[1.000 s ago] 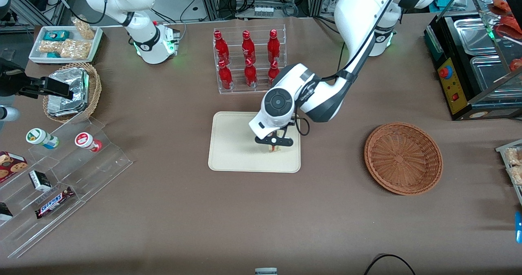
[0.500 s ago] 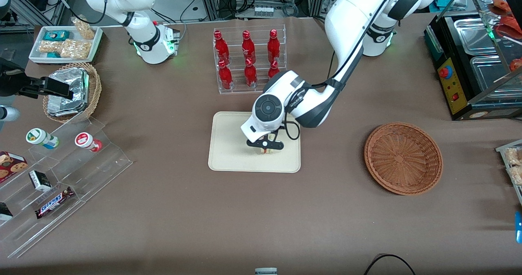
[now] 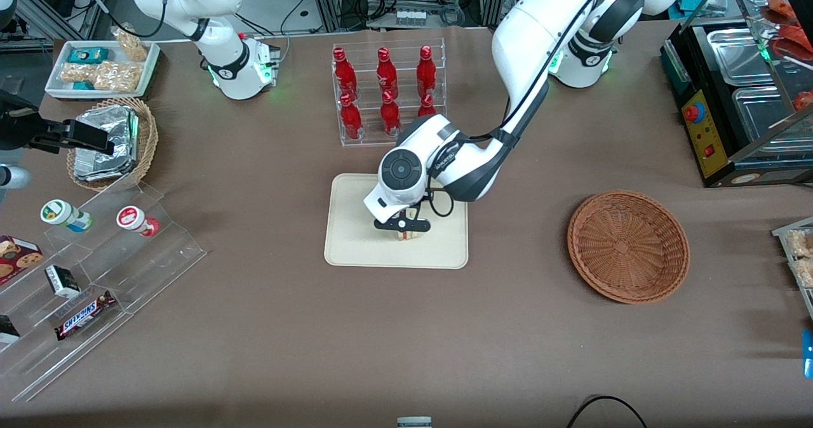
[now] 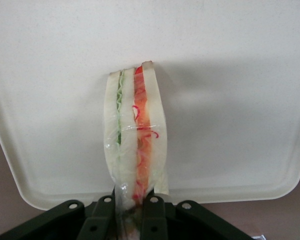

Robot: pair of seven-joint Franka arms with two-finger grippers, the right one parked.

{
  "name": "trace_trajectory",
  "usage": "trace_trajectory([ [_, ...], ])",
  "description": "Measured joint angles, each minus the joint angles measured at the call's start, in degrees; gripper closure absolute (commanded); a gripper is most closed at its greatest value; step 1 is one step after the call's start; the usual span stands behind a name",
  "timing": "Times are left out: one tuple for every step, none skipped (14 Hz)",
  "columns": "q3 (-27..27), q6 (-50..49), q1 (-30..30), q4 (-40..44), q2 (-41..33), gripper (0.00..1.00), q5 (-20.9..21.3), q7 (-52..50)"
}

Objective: Place sandwich from basket to tray

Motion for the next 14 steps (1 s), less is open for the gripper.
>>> trace_trajectory([
  [0.0,0.3,0.0,0.2,0.3,0.04,0.1,-0.2],
  [0.0,0.5,-0.1,0.4,0.5,0.01,0.1,-0.2],
  [0.0,0.5,-0.1,0.5,0.5,0.00,0.1,-0.2],
  [0.1,0.5,-0.1,0.7,0.5,0.00,0.1,-0.3],
  [0.1,0.5,-0.1,0.8,0.5,0.00,0.1,-0.4],
  [0.1,0.5,-0.1,0.8,0.6,0.00,0.1,-0.4],
  [0.1,0.5,-0.1,0.9,0.6,0.00,0.1,-0.5],
  [0.1,0.5,-0.1,0.9,0.6,0.00,0.1,-0.6],
  [0.1,0.5,0.0,1.1,0.5,0.00,0.1,-0.7],
  [0.2,0.3,0.0,1.5,0.5,0.00,0.1,-0.7],
  [0.3,-0.4,0.0,1.9,0.2,0.00,0.1,-0.7],
  [0.5,-2.0,0.2,2.6,-0.3,0.00,0.1,-0.8],
  [0.8,-4.4,0.7,3.1,-1.3,0.00,0.1,-0.8],
  [1.1,-7.6,1.6,3.7,-2.8,0.00,0.2,-0.8],
])
